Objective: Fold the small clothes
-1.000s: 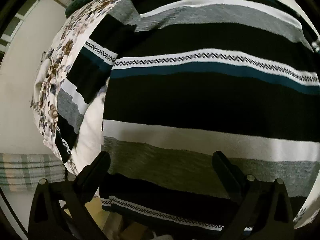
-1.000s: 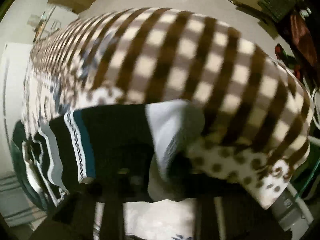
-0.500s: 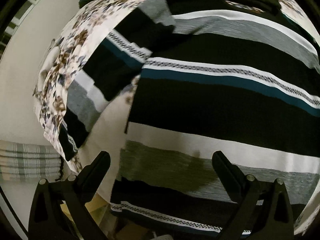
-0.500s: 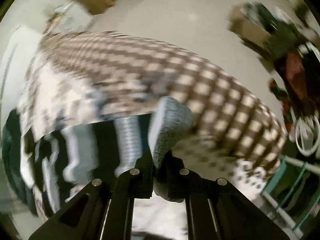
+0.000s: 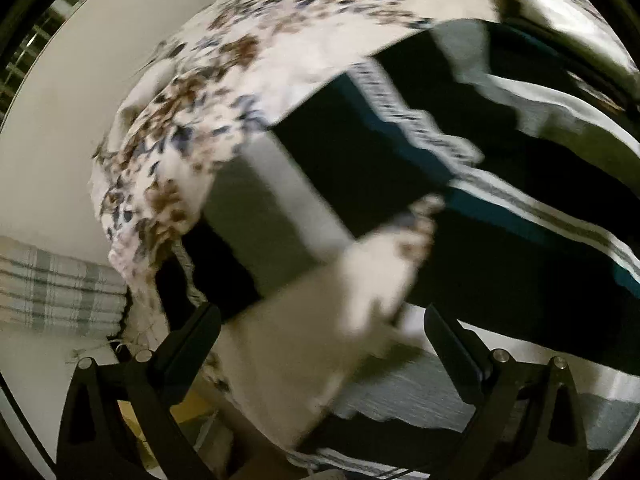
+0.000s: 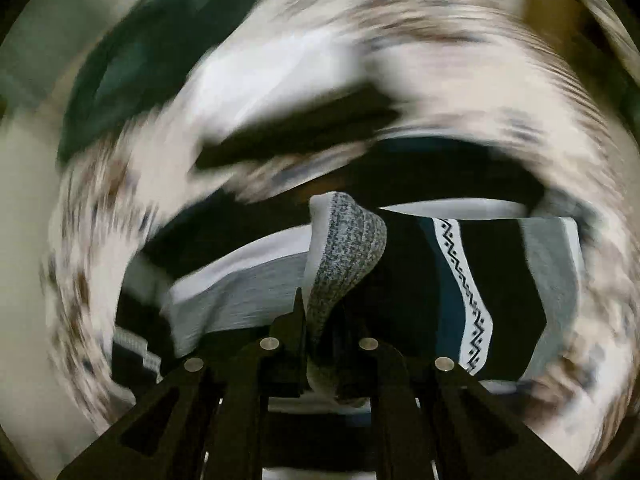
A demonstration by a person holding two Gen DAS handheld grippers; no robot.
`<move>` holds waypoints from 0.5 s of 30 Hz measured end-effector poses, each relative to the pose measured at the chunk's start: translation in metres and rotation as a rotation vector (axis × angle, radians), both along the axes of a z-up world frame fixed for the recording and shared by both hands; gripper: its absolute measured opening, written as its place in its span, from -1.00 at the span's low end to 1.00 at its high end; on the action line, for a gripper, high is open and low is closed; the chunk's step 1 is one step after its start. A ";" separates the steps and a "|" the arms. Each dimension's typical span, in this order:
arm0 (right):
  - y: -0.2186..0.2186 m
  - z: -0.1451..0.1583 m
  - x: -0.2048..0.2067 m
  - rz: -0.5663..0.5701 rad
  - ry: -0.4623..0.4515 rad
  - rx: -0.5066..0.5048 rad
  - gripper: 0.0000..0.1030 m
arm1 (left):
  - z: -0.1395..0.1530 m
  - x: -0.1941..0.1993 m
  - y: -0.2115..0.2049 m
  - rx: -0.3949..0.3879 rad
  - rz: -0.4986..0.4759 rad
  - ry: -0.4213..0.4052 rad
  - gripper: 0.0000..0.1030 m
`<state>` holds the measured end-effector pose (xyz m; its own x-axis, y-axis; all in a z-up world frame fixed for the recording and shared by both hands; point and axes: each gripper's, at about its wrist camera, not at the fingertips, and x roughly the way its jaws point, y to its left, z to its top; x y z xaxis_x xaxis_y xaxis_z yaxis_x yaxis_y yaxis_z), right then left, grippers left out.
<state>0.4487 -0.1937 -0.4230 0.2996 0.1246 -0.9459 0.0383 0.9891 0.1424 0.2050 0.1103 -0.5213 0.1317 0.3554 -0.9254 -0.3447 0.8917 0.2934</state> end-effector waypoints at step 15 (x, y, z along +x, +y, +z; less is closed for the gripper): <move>0.084 -0.078 -0.030 0.069 0.206 0.177 0.30 | 0.010 -0.040 0.158 -0.136 0.277 -0.064 1.00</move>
